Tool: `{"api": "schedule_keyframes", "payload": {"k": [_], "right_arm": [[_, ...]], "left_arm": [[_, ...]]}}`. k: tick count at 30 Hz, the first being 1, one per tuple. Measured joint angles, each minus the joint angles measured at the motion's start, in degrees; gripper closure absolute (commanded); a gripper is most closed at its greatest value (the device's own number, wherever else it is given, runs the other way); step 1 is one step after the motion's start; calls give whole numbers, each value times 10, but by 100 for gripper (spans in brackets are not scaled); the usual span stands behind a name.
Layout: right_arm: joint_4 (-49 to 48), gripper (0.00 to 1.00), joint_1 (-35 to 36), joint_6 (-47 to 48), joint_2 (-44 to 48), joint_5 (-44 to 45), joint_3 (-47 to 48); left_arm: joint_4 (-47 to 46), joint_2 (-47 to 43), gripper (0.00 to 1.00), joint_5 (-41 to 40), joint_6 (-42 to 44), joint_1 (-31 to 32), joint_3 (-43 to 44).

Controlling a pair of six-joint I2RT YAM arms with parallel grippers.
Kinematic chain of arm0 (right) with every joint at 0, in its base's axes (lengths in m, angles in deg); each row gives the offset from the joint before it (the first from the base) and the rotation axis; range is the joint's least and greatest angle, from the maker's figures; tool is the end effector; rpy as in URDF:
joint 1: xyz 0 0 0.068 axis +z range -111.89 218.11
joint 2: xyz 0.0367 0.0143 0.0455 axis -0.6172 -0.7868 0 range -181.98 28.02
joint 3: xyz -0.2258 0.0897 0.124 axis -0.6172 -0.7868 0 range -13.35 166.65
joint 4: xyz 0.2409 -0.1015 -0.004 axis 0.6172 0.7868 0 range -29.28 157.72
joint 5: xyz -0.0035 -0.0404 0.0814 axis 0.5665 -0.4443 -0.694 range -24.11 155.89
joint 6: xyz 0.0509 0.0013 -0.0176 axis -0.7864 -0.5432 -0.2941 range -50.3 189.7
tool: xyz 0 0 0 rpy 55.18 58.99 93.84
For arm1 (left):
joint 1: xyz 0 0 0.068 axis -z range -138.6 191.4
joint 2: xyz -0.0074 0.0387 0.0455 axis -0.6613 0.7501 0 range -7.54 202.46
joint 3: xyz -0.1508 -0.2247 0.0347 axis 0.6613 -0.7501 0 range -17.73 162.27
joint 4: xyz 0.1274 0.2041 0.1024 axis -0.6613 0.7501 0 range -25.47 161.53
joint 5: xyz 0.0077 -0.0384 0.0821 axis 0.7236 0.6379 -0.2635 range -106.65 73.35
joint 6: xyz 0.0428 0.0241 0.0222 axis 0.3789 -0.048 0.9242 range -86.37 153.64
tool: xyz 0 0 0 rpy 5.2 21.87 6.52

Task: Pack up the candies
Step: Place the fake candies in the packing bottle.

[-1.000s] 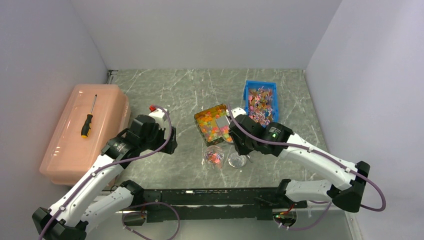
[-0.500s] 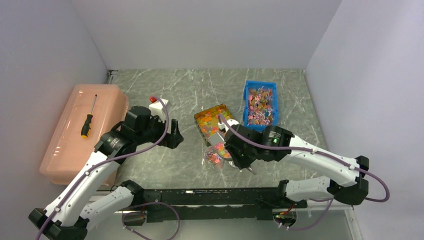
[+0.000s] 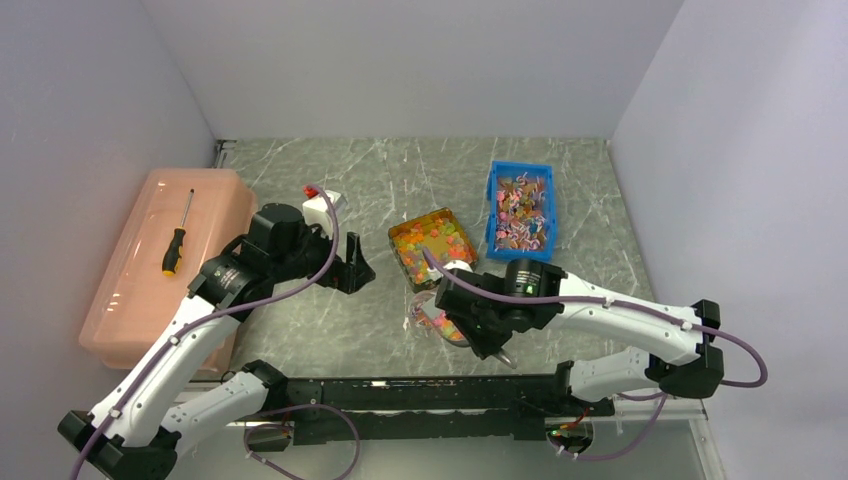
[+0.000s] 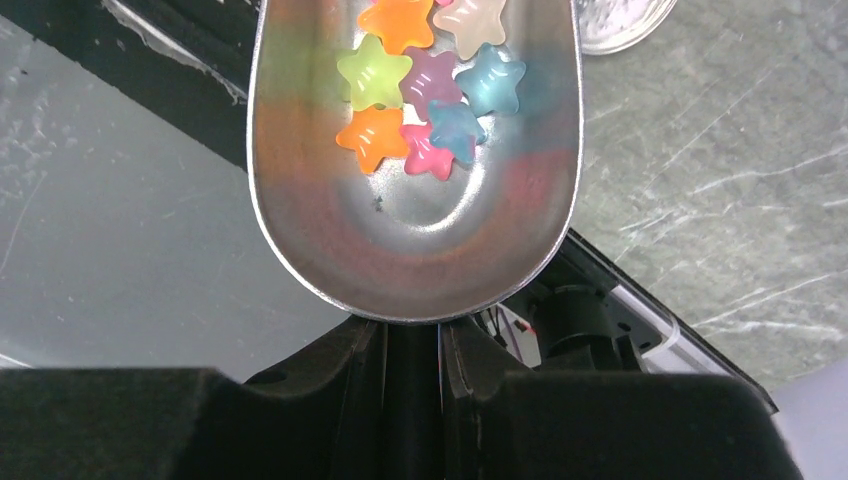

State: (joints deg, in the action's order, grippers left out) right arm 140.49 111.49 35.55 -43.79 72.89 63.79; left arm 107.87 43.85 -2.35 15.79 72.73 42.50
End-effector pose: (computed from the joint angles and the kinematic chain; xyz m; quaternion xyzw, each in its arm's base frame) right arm 0.0629 0.1955 0.3415 -0.3241 0.9344 0.0733 0.1286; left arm 0.1472 -0.0999 0.3554 0.1606 0.8652 -0.2924 0.3743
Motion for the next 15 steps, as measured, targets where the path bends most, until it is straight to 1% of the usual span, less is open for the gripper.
{"api": "schedule_keyframes", "payload": {"k": [4,9,15], "right_arm": [[16,100,5,-12,-8,-10,3],[41,100,5,-23,-33,-16,28],[45,100,5,-27,-57,-30,44]], "left_arm": [[0,0,1,0,2,0,0],[-1,0,1,-2,7,0,0],[-9,-3,1,-6,19,0,-19]]}}
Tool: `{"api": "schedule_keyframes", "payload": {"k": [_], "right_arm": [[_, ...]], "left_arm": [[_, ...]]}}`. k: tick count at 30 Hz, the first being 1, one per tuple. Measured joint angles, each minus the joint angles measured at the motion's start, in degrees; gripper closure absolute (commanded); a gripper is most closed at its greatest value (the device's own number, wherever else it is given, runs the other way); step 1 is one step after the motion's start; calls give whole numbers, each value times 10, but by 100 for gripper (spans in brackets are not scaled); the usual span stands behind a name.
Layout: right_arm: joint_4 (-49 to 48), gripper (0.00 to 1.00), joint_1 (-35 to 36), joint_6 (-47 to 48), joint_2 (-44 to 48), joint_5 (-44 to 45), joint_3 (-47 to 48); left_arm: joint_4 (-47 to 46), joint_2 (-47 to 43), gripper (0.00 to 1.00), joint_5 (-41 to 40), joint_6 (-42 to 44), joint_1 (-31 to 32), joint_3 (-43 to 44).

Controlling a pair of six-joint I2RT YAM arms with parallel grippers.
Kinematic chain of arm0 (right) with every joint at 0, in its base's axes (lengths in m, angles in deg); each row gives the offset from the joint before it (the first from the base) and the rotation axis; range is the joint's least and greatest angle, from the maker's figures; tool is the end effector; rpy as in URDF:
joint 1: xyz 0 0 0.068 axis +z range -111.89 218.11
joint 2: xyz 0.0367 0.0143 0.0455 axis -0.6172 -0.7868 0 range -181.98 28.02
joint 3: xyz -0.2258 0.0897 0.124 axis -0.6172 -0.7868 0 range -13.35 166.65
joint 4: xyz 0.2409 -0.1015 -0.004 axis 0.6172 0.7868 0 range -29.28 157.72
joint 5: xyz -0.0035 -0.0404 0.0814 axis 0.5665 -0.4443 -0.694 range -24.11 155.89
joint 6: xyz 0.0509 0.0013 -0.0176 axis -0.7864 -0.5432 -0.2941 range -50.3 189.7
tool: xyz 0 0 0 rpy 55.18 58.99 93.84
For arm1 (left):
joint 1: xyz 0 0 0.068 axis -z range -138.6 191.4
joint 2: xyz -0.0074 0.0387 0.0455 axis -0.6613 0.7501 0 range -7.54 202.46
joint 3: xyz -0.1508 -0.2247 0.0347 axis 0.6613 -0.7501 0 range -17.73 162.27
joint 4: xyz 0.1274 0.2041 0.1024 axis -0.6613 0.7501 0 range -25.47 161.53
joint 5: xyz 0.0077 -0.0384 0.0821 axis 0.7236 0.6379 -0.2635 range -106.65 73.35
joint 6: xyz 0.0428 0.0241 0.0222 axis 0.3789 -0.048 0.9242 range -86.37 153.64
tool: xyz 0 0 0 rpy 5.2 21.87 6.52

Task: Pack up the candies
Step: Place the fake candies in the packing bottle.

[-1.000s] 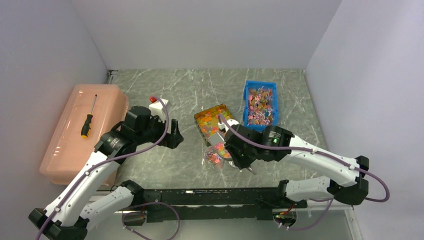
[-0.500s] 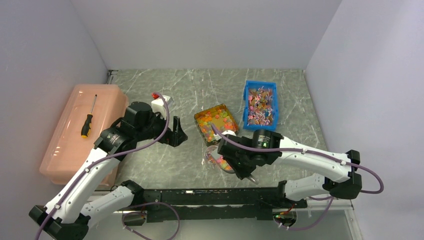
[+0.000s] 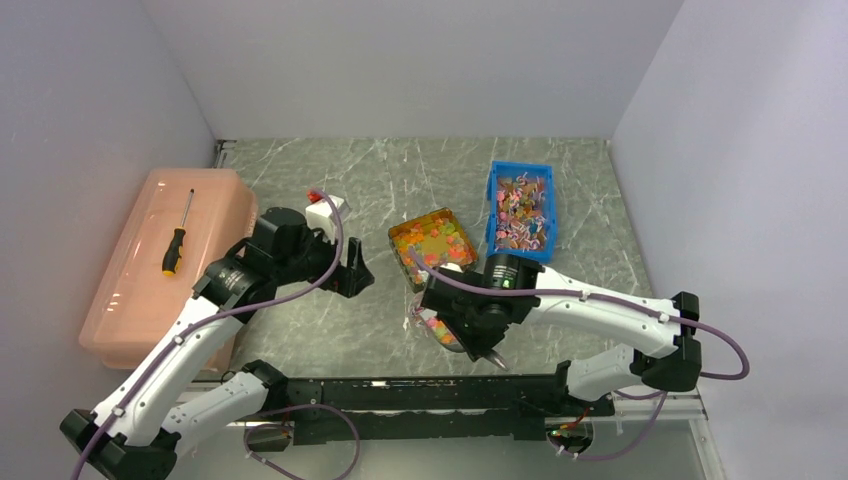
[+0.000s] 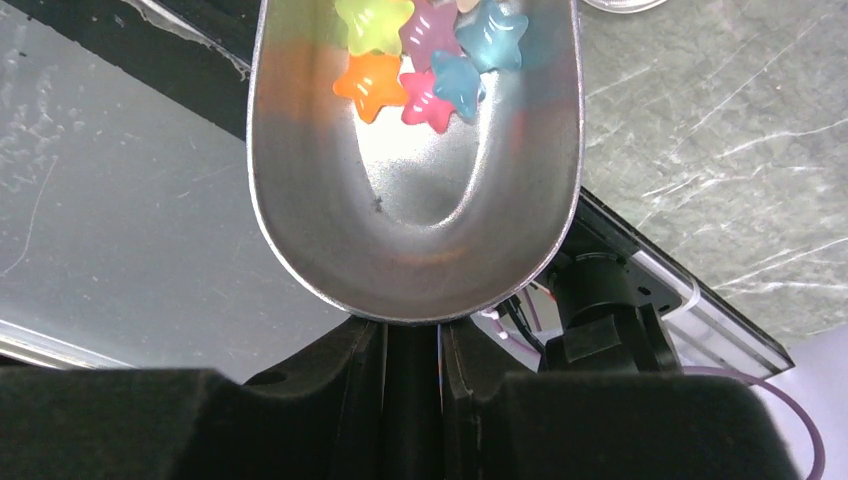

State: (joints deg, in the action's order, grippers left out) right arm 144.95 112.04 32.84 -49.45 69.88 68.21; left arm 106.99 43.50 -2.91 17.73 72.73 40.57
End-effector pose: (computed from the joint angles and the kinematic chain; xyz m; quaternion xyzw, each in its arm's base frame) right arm 0.0638 0.2123 0.3407 -0.3136 0.9450 0.0510 0.0773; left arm 0.1479 -0.0999 0.3468 0.1728 0.8661 -0.2803 0.3761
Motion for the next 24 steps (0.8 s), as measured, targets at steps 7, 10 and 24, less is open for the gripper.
{"api": "schedule_keyframes", "payload": {"k": [7,10,24], "right_arm": [[2,100,-18,-11,-15,-14,0],[3,100,-30,-11,-19,-19,0],[4,100,-88,19,-60,-90,11]], "left_arm": [[-3,-3,1,-8,14,0,-28],[-13,-6,1,-9,17,0,-40],[-27,-22,1,-11,27,0,-80]]}}
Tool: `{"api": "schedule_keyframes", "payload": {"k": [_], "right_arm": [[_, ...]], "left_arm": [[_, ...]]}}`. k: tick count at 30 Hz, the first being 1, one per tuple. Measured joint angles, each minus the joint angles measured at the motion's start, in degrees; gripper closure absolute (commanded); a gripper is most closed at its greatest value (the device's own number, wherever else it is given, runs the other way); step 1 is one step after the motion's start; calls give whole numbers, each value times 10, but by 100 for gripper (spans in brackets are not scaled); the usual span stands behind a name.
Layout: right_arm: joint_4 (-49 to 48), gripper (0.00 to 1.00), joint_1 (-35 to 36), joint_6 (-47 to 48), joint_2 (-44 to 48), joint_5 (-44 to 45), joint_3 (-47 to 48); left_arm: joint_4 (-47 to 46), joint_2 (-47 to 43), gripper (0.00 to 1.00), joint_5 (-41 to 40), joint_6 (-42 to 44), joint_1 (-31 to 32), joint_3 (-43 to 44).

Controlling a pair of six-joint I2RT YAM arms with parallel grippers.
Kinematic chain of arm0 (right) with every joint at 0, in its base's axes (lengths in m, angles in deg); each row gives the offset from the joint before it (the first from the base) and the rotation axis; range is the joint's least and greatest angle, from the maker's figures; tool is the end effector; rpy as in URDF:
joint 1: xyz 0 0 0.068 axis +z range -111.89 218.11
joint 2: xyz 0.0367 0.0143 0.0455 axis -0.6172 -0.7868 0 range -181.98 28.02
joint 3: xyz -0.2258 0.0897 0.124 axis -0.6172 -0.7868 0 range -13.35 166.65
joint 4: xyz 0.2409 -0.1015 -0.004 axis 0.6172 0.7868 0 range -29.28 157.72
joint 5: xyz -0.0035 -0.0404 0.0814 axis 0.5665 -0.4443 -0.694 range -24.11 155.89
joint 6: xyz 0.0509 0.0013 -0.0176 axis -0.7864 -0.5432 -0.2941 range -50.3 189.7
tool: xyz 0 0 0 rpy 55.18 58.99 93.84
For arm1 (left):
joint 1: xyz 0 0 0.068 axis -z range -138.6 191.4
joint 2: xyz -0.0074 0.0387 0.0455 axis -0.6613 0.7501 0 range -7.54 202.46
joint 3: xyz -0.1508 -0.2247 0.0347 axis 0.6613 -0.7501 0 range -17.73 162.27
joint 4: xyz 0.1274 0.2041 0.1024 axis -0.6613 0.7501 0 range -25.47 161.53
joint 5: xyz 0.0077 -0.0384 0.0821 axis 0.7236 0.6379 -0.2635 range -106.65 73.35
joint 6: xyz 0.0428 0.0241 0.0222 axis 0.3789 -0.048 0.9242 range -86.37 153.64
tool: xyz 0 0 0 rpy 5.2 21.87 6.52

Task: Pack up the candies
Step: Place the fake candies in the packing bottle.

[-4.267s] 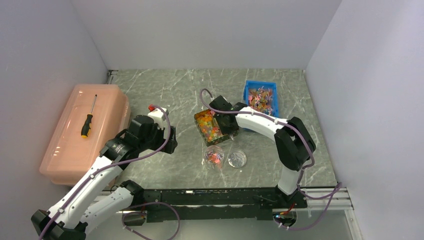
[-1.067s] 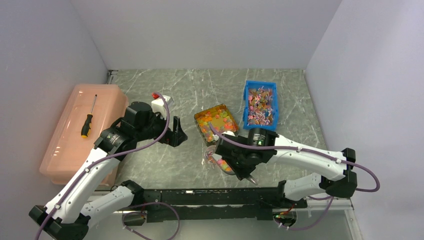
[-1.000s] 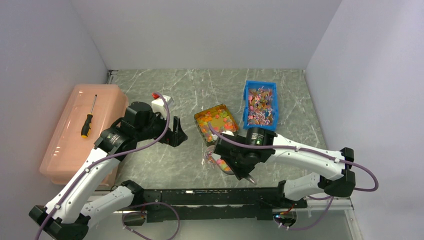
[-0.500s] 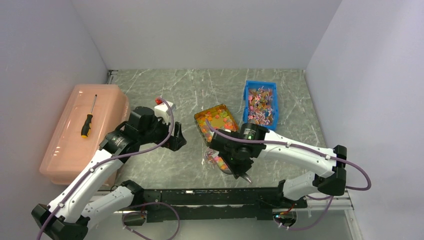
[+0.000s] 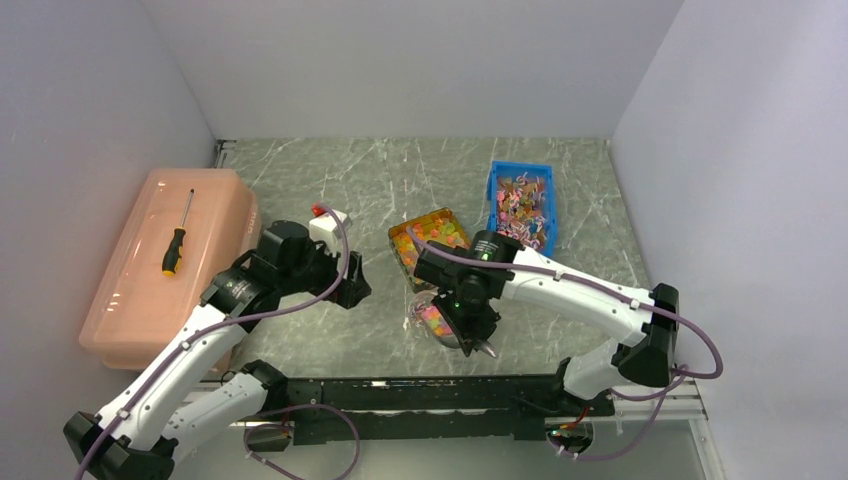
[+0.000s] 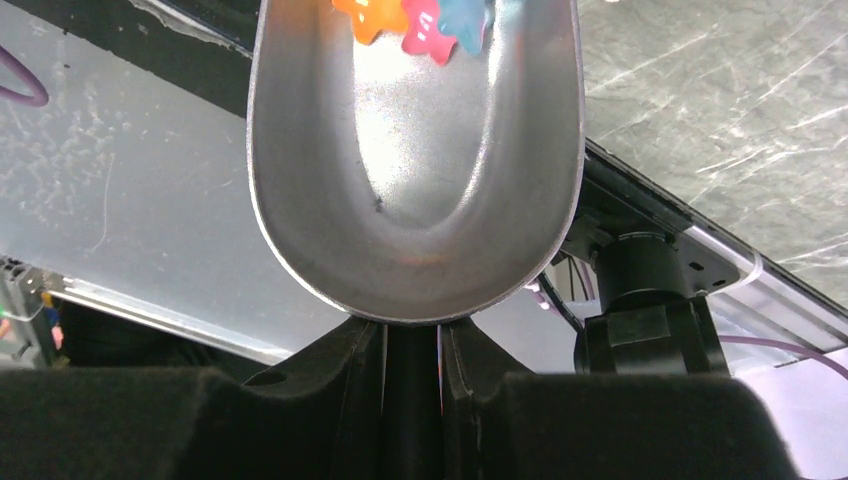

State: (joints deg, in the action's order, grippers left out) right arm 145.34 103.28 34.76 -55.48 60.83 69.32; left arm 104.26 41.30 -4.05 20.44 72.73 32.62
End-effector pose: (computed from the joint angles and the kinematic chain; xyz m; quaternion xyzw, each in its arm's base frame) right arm 0.1000 0.2234 0.3231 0.2619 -0.9633 -0.0588 0.0084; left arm 0.1456 -0.0977 0.3115 0.1882 0.8755 -0.2558 0.3643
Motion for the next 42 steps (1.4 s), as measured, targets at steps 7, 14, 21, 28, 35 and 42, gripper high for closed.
{"api": "schedule_keyframes", "payload": {"k": [7,14,21,28,35,42], "right_arm": [[2,100,-35,26,-21,-45,4],[3,100,-76,52,-31,-88,21],[3,100,-108,76,-34,-146,25],[4,100,-143,97,-34,-194,7],[-11,100,-179,114,-30,-229,-24],[-25,100,-188,115,-7,-238,-29]], "left_arm": [[0,-12,1,-10,4,0,0],[0,-17,1,-26,5,0,0],[1,-19,1,-36,5,0,0],[2,-21,1,-41,5,0,0],[2,-21,1,-46,5,0,0],[2,-21,1,-49,5,0,0]]}}
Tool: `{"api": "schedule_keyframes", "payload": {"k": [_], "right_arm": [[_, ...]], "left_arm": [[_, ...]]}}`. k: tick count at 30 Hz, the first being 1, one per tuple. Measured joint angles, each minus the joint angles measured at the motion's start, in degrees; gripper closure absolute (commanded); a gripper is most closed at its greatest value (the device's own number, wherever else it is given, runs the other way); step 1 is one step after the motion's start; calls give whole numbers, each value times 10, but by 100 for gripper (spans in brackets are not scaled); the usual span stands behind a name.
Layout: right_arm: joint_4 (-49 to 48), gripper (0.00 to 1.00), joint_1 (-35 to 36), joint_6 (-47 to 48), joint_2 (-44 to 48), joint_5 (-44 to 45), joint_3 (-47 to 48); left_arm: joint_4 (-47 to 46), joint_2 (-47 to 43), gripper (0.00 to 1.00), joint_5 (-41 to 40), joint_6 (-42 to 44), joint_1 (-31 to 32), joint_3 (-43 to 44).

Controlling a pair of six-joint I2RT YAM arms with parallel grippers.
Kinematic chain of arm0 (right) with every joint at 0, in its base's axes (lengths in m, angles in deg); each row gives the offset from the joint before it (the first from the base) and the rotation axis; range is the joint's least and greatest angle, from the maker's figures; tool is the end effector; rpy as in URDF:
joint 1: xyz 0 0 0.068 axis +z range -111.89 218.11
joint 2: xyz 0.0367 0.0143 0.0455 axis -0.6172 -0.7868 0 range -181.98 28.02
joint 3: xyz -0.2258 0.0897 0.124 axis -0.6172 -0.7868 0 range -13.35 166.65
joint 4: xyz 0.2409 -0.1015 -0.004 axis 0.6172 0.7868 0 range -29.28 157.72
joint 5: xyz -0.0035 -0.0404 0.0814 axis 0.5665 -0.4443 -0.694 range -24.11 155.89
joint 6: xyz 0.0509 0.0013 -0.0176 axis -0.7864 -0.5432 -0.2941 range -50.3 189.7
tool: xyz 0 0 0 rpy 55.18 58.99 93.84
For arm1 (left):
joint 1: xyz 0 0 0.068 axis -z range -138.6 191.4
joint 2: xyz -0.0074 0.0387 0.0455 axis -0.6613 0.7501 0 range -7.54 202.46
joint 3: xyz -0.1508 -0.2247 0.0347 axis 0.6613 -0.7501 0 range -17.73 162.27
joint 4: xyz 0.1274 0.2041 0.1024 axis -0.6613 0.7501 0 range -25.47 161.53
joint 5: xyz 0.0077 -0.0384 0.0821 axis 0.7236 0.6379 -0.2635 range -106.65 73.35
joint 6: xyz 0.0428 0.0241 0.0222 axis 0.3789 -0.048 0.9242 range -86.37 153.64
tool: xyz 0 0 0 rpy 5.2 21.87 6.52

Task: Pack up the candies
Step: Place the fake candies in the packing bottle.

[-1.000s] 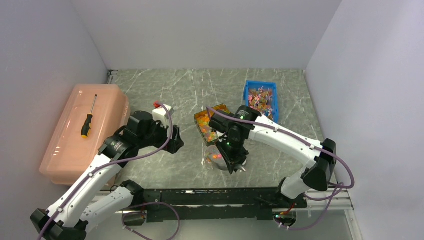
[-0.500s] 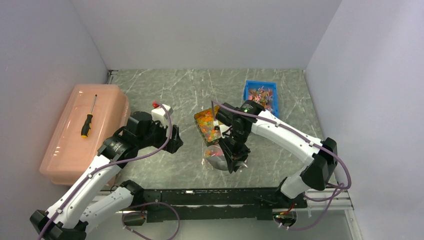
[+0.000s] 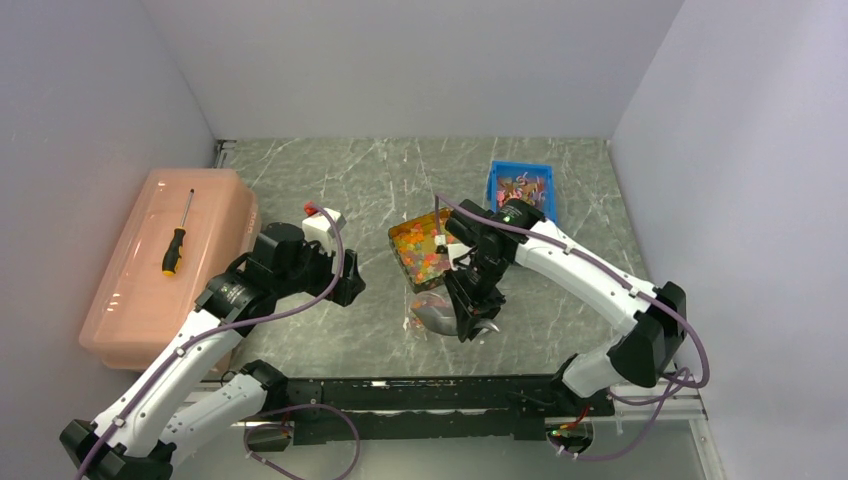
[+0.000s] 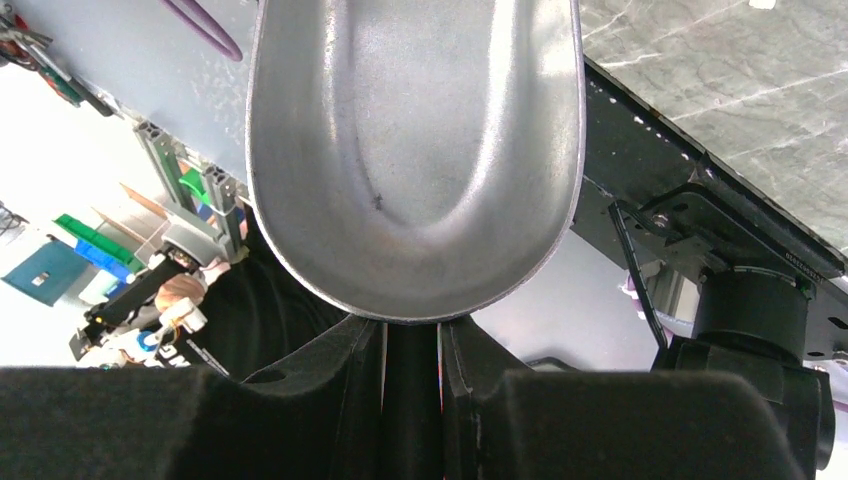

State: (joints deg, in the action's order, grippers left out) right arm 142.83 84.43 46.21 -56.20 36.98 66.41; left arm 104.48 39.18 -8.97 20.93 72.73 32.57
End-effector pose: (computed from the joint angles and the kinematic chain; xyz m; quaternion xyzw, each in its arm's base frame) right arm 0.1594 0.1917 0.3119 0.1988 -0.9473 -0.2213 0.1190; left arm 0.1410 -0.0914 0.3162 0.1739 0.8738 -0.2241 0.3949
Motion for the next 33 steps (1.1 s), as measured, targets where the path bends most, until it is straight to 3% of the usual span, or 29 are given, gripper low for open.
{"api": "schedule_keyframes", "payload": {"k": [12,18,33], "right_arm": [[-30,100,-1,21,26,18,1],[-80,100,10,59,59,46,-3],[-229,100,136,175,139,191,-59]], "left_arm": [[-1,5,1,2,0,0,0],[-1,13,1,43,-7,0,0],[28,46,1,190,-82,-16,88]]}}
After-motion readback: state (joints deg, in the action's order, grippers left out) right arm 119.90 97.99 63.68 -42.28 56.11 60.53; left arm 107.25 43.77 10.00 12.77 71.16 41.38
